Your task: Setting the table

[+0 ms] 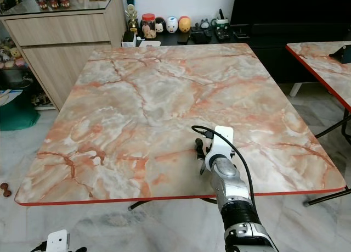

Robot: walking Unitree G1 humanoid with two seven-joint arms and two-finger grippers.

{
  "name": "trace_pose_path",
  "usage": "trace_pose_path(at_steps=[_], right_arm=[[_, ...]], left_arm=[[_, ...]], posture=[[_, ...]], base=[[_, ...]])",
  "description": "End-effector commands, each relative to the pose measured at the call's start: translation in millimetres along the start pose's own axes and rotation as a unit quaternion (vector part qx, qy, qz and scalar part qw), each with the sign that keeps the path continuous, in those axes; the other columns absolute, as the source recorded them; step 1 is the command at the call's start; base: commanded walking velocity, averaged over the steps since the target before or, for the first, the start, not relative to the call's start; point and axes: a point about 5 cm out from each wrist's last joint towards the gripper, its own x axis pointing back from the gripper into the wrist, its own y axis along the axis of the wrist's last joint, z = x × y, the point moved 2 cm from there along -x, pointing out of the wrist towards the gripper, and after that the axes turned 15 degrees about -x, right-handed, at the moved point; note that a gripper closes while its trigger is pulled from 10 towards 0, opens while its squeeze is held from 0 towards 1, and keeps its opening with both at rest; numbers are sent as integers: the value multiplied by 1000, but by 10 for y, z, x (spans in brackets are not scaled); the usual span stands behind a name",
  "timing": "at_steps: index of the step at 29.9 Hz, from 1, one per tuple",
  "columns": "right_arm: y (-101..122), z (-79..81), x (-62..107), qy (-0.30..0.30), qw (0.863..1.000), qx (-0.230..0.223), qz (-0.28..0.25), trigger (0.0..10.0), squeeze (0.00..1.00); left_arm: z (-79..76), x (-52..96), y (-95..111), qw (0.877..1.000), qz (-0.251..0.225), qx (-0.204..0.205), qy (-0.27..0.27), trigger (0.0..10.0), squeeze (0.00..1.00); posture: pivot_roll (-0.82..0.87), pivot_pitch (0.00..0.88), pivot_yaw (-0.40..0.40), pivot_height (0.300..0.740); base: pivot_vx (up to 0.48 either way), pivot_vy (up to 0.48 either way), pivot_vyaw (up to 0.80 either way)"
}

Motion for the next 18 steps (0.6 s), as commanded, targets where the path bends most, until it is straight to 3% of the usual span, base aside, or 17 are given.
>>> trace_pose_path(at_steps=[1,5,6,8,18], right_arm=[[-36,-9,-3,-4,1000,2,8,10000,0],[-45,-12,-5,-4,1000,2,10,8863,0],[-47,-14,-7,-4,1000,3,11,431,0],[-51,-14,-7,-3,1000,3,11,0,0],[-53,-8,-7,-1,1000,4,12,0,0]], left_arm=[[-11,7,-45,1000,12,-4,-3,10000,0],[-13,6,-46,1000,13,-4,-4,10000,0],[-15,6,-46,1000,13,-4,-4,10000,0],[-17,6,-47,1000,14,-4,-4,10000,0],[-26,5,-49,1000,14,-3,-7,10000,0]], posture=[[-110,0,24,740],[-109,0,23,740],[-108,0,22,740],[-108,0,22,740],[-109,0,20,740]], base=[[0,0,0],[0,0,0],[0,0,0],[0,0,0],[0,0,0]])
